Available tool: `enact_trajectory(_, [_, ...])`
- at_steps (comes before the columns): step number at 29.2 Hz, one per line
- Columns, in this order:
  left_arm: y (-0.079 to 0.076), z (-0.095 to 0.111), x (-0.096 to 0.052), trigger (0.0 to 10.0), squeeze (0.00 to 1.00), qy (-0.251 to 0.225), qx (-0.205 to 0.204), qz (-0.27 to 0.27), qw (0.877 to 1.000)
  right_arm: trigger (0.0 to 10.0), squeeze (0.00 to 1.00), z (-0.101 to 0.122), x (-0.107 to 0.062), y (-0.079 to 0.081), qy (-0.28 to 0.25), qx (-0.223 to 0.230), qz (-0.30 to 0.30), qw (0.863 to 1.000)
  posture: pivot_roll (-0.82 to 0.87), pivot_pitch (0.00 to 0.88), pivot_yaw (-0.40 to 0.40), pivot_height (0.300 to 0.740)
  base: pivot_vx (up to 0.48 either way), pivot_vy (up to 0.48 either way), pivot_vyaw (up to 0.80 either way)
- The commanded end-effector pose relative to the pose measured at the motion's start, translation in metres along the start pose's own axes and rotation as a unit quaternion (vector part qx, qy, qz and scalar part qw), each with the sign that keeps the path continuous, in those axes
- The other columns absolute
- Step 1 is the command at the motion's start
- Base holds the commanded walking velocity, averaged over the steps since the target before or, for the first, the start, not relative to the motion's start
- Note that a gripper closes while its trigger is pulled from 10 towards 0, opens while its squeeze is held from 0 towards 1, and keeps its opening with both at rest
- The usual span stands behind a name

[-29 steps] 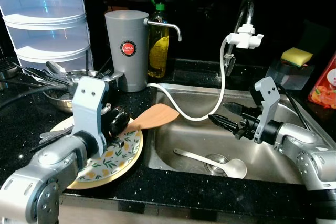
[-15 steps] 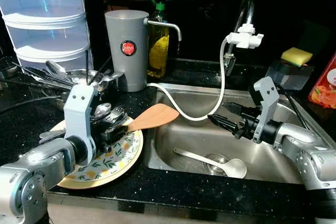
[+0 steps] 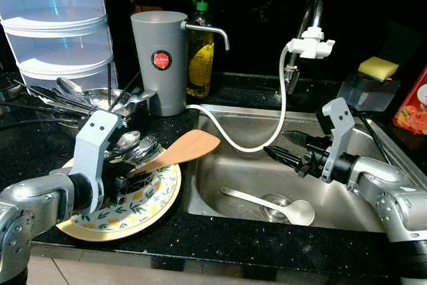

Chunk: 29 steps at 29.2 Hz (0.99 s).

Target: Kitchen organization

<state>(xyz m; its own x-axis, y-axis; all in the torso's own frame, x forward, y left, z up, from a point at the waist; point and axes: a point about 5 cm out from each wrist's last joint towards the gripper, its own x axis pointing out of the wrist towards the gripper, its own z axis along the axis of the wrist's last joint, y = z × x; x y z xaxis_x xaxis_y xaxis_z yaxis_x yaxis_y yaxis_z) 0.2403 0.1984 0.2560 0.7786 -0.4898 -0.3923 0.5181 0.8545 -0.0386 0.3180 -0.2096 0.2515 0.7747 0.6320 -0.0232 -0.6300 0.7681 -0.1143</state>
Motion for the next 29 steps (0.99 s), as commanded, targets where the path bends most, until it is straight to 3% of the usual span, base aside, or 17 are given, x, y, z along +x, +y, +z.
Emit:
enact_trajectory(1, [0.008, -0.016, 0.002, 10.0, 0.0, 0.055, -0.021, 0.001, 0.998, 10.0, 0.0, 0.0, -0.004, -0.002, 0.001, -0.001, -0.007, 1.0, 0.09, 0.093, -0.033, 0.74, 0.0, 0.0, 0.0])
enact_trajectory(12, [0.019, -0.029, 0.006, 10.0, 0.0, 0.091, 0.042, 0.024, 0.995, 10.0, 0.0, 0.002, -0.003, -0.001, -0.001, -0.002, -0.006, 1.0, 0.08, 0.09, -0.038, 0.74, 0.0, 0.0, 0.0])
enact_trajectory(14, [0.018, -0.026, 0.007, 10.0, 0.0, 0.08, 0.027, 0.011, 0.996, 10.0, 0.0, 0.003, -0.002, -0.001, -0.003, -0.002, -0.005, 1.0, 0.08, 0.089, -0.038, 0.74, 0.0, 0.0, 0.0])
enact_trajectory(15, [0.02, -0.027, 0.009, 7.8, 0.0, 0.078, 0.017, 0.012, 0.997, 10.0, 0.0, 0.003, -0.002, -0.001, -0.003, -0.002, -0.005, 1.0, 0.08, 0.089, -0.038, 0.74, 0.0, 0.0, 0.0])
enact_trajectory(17, [0.022, -0.03, 0.011, 7.8, 0.0, 0.078, 0.01, 0.015, 0.997, 10.0, 0.0, 0.003, -0.002, -0.001, -0.003, -0.003, -0.005, 1.0, 0.08, 0.089, -0.038, 0.74, 0.0, 0.0, 0.0])
enact_trajectory(18, [0.022, -0.031, 0.012, 1.8, 0.0, 0.078, 0.007, 0.014, 0.997, 10.0, 0.0, 0.003, -0.002, -0.001, -0.003, -0.003, -0.006, 1.0, 0.08, 0.084, -0.037, 0.74, 0.0, 0.0, 0.0])
enact_trajectory(20, [0.022, -0.032, 0.013, 1.8, 0.0, 0.076, 0.008, 0.011, 0.997, 10.0, 0.0, 0.003, -0.002, -0.001, -0.003, -0.003, -0.006, 1.0, 0.08, 0.084, -0.037, 0.74, 0.0, 0.0, 0.0])
enact_trajectory(21, [0.021, -0.033, 0.015, 0.0, 0.0, 0.069, 0.009, 0.008, 0.998, 10.0, 0.0, 0.003, -0.003, -0.002, -0.004, -0.003, -0.008, 1.0, 0.07, 0.084, -0.037, 0.74, 0.0, 0.0, 0.0])
enact_trajectory(29, [0.016, -0.027, 0.02, 0.0, 0.0, 0.035, 0.02, 0.01, 0.999, 10.0, 0.0, 0.004, -0.002, -0.002, -0.007, -0.003, -0.009, 1.0, 0.07, 0.08, -0.043, 0.74, 0.0, 0.0, 0.0])
